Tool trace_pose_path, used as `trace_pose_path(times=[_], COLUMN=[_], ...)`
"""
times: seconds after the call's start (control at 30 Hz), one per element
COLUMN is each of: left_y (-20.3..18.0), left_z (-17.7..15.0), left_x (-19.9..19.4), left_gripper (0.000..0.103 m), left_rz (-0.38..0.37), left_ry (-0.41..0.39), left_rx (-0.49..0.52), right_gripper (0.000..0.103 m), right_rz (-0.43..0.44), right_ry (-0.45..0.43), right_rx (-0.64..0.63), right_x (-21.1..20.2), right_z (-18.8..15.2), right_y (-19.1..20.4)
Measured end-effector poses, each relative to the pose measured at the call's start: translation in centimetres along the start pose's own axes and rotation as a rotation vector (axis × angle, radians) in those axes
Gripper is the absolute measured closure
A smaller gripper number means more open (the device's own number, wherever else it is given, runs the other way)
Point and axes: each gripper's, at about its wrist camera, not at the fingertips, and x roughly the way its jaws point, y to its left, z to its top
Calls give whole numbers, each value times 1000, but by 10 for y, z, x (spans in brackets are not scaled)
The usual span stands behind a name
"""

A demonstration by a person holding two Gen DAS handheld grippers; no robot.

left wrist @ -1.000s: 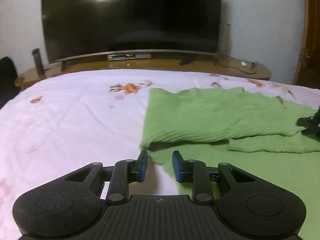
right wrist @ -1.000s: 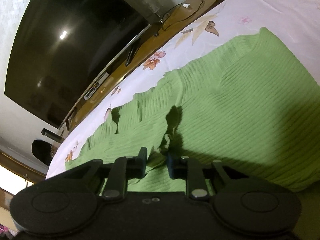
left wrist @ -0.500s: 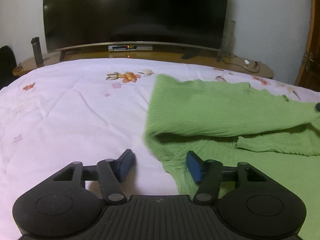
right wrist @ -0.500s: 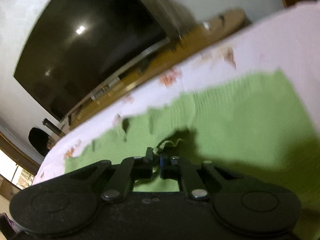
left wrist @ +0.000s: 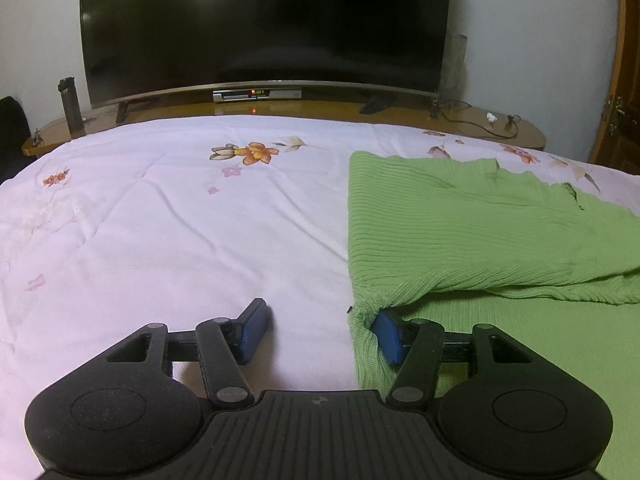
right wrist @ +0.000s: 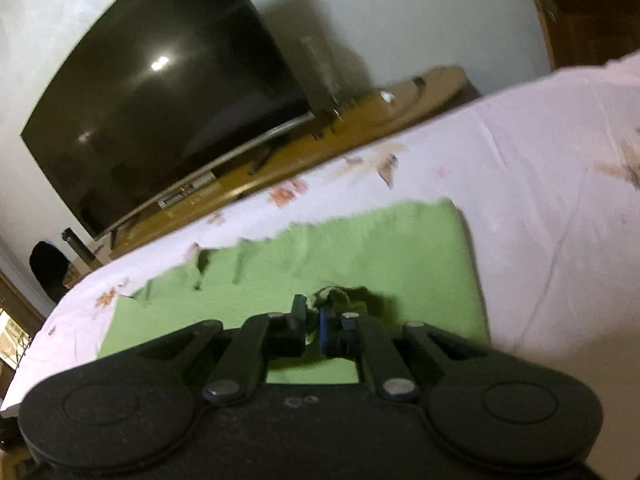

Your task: Fold small clothes

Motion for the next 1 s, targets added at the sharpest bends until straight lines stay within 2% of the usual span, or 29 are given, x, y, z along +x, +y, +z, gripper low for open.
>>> trace_pose_path(times=[0.07, 0.13, 0.2, 0.27, 0.3, 0.37, 0.4, 0.5, 0.6, 0.73, 0.87, 1.0], left_y=[-1, -1, 0, 0, 0, 0, 0, 0, 0, 0, 1, 2], left_z=[0, 0, -1, -1, -1, -1, -1, -1, -2, -1, 0, 0], left_x=[0, 0, 0, 0, 0, 0, 0, -1, -1, -1, -2, -4], left_gripper=[46, 46, 46, 46, 46, 46, 46, 46, 46, 46, 46, 46], left_rz=[2, 2, 1, -1, -1, -1, -1, -2, -2, 0, 0, -9], left_ry=[1, 0, -2, -4, -4, -2, -1, -3, -2, -1, 2, 15], left_rx=[1, 1, -1, -3, -3, -4, -3, -5, -4, -4, -4, 3], right_gripper=[96, 96, 96, 96, 96, 96, 96, 96, 96, 96, 96, 96], right_rz=[6, 60, 79, 41, 7, -50, -43, -22, -28, -17, -80, -66], right_ry=[-30, -107, -127, -93, -49, 110, 130, 99, 84, -8, 54, 31], right_rx=[-71, -178, -214, -199, -176, -55, -14, 24, -27, -78, -89, -89], right_x=[-3, -19, -28, -26, -18, 8, 12, 10, 8, -4, 11, 9], right_z=[13, 23, 23, 12, 3, -15, -22, -22, -19, -3, -4, -4], right_y=[16, 33, 35, 21, 9, -22, -32, -36, -27, -16, -28, -26])
